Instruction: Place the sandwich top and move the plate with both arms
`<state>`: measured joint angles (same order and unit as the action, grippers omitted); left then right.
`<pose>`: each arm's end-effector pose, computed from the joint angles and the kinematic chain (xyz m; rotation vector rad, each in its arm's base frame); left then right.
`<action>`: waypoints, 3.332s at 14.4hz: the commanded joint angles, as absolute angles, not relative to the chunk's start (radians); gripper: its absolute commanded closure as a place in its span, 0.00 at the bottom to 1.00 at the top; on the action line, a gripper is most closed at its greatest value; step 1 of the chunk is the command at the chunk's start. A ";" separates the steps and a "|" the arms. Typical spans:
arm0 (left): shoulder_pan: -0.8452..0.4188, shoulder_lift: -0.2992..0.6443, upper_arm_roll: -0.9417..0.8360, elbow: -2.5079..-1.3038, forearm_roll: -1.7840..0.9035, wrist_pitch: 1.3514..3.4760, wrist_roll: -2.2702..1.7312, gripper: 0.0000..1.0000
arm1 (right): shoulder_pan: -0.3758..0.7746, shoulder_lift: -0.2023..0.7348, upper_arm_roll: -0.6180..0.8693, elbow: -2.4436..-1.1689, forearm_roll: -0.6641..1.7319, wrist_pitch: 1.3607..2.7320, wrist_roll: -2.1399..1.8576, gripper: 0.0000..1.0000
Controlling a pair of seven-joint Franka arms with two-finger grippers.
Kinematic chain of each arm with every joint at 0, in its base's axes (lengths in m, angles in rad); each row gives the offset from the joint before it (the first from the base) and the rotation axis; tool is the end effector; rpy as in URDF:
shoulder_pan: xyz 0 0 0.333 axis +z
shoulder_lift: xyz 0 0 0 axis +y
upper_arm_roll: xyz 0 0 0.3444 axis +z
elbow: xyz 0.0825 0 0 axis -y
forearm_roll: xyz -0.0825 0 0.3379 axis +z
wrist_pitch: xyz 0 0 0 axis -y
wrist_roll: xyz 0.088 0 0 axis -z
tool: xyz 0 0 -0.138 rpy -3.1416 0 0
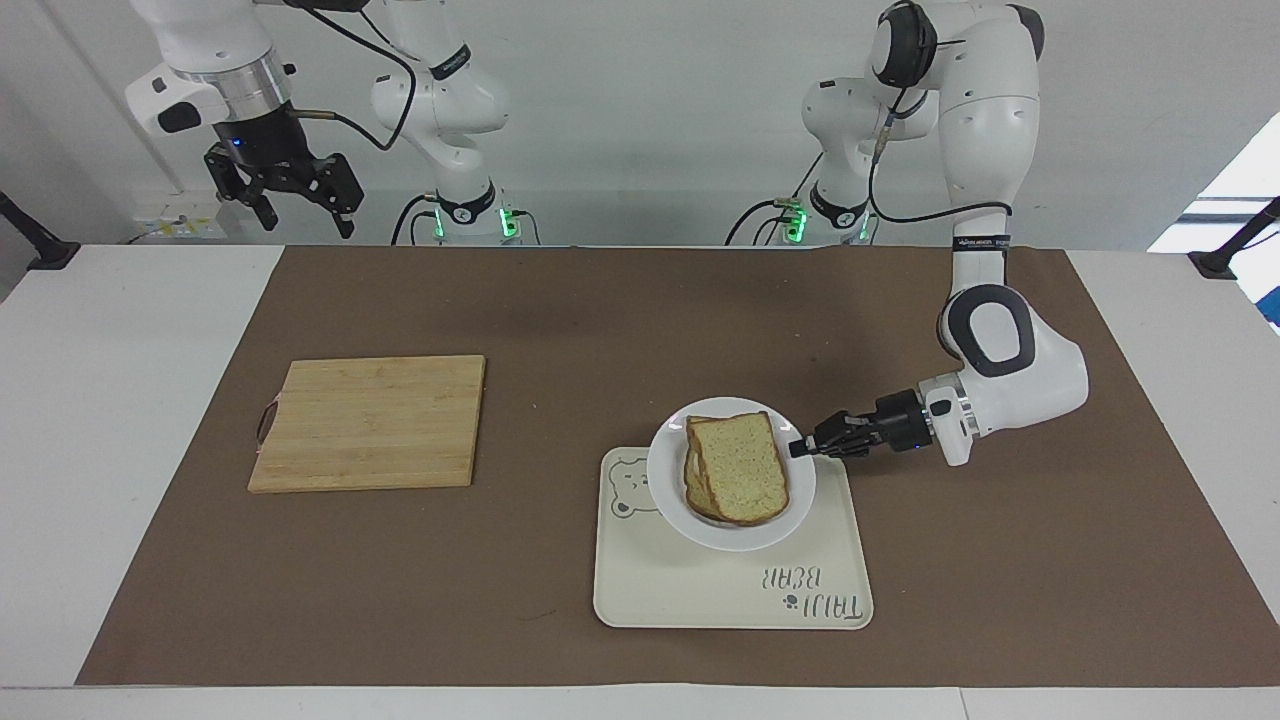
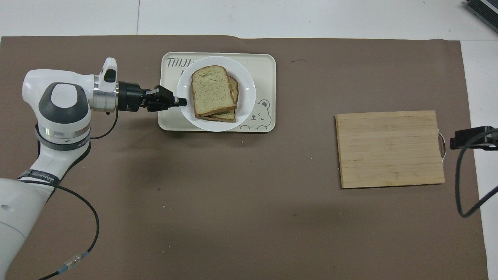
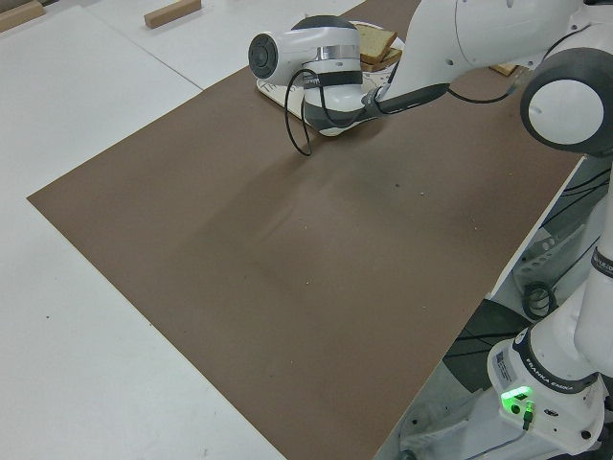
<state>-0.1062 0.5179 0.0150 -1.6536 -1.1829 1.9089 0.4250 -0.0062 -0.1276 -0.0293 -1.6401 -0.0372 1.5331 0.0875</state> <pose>0.6407 -0.1540 0.3635 2.0800 0.0793 -0.0594 0.4608 -0.0227 0.6510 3.1025 -0.1935 0.0333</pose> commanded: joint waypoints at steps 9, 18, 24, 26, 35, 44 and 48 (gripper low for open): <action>-0.067 0.641 -0.003 -1.555 -1.123 1.934 0.408 1.00 | -0.012 -0.121 -0.028 -1.626 -0.021 1.529 0.067 0.00; -0.103 0.667 -0.006 -1.562 -1.137 2.005 0.407 0.95 | -0.012 -0.121 -0.028 -1.626 -0.021 1.529 0.066 0.00; -0.066 0.644 0.009 -1.566 -1.123 1.983 0.408 0.00 | -0.012 -0.121 -0.028 -1.628 -0.021 1.529 0.067 0.00; -0.061 0.611 0.011 -1.568 -1.080 1.985 0.400 0.00 | -0.012 -0.121 -0.028 -1.626 -0.021 1.529 0.067 0.00; -0.080 0.424 0.031 -1.568 -0.622 1.983 0.065 0.00 | -0.012 -0.121 -0.028 -1.626 -0.021 1.529 0.066 0.00; -0.101 0.255 0.034 -1.580 -0.112 1.884 -0.063 0.00 | -0.012 -0.121 -0.028 -1.626 -0.021 1.529 0.066 0.00; -0.086 0.132 0.031 -1.575 -0.040 1.748 -0.046 0.00 | -0.012 -0.121 -0.028 -1.626 -0.021 1.529 0.067 0.00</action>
